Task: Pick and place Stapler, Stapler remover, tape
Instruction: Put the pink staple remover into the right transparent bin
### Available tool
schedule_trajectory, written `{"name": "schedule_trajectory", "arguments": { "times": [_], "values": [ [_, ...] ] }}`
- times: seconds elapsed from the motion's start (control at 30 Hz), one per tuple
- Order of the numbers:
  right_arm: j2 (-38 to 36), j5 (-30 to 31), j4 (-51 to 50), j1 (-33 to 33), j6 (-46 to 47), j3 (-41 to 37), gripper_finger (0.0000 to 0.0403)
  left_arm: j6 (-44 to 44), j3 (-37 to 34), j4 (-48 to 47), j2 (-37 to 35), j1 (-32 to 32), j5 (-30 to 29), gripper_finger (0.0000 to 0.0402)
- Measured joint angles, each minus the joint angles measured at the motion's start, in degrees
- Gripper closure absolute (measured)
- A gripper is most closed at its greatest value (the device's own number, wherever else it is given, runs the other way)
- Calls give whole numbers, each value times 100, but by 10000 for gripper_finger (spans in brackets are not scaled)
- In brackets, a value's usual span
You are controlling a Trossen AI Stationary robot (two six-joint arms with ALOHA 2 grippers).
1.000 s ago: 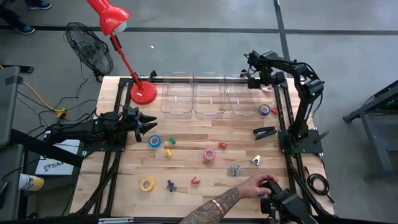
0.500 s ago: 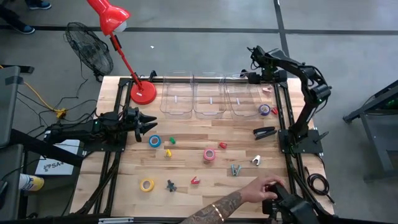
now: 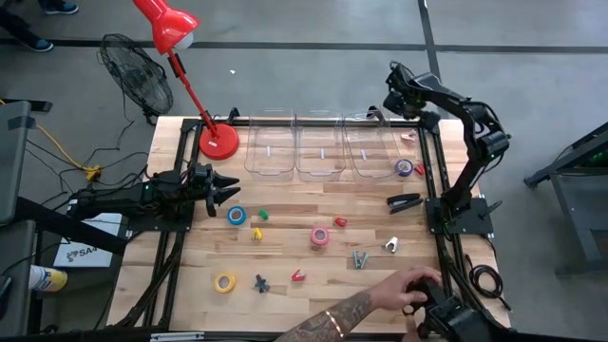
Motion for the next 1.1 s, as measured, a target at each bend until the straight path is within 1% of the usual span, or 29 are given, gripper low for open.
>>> {"name": "schedule_trajectory", "arguments": {
  "times": [0.07,0.17,0.3,0.4,0.5,0.63,0.8,1.1],
  "values": [
    [0,20,-72,32,669,-83,109,0,2,0,0,0,0,231],
    [1,-277,54,94,1406,-252,109,0,2,0,2,-2,0,231],
    [2,-638,496,113,1938,-609,110,0,2,0,2,0,2,231],
    [2,-765,655,105,2414,-909,110,1,1,0,2,-1,1,231],
    [2,-700,709,89,2807,-1025,110,0,2,0,2,-2,0,231],
    [2,-476,695,78,3159,-1028,110,0,2,0,0,0,0,231],
    [2,-349,610,14,3627,-1028,110,1,1,-1,1,0,1,231],
    [100,-337,598,-157,4153,-1028,110,0,2,-2,1,-1,1,231]
  ]
}}
